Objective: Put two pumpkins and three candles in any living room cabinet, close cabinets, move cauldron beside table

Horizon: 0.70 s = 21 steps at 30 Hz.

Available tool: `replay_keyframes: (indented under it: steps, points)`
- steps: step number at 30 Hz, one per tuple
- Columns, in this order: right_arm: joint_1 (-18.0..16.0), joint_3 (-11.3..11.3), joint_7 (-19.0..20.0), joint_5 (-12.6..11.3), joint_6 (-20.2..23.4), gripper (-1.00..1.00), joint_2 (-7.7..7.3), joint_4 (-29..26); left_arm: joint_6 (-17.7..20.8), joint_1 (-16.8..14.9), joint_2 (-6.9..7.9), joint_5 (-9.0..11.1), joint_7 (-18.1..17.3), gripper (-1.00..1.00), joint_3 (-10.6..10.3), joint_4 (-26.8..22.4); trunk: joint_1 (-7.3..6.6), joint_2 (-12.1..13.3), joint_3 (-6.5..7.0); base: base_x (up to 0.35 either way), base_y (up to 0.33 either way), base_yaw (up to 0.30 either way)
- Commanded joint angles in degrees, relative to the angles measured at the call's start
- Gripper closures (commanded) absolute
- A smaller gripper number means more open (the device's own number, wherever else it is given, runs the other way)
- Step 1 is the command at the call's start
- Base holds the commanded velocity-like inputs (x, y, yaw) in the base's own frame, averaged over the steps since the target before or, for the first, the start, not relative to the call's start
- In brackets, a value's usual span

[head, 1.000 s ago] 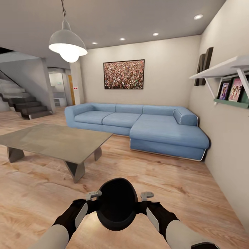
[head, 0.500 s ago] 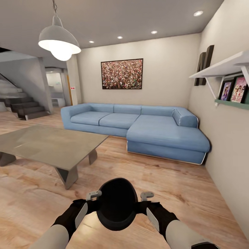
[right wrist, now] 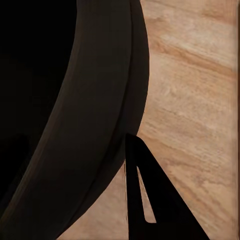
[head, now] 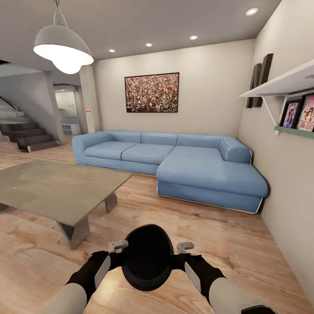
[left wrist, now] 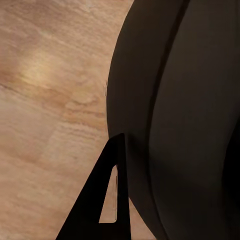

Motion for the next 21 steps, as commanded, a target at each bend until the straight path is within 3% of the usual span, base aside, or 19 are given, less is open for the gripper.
replay_keyframes:
  steps: [1,21]
  points:
    - [0.0,-0.3,1.7,-1.4,0.3,1.0,0.0,-0.9,0.4,0.0,-0.04,0.3,0.0,1.0,0.3,-0.1,0.01,0.0,-0.06,0.273,-0.117,0.0]
    - [0.0,-0.3,1.9,-1.4,0.3,1.0,0.0,-0.9,0.4,0.0,-0.03,0.3,0.0,1.0,0.3,-0.1,0.01,0.0,-0.06,0.273,-0.094,0.0]
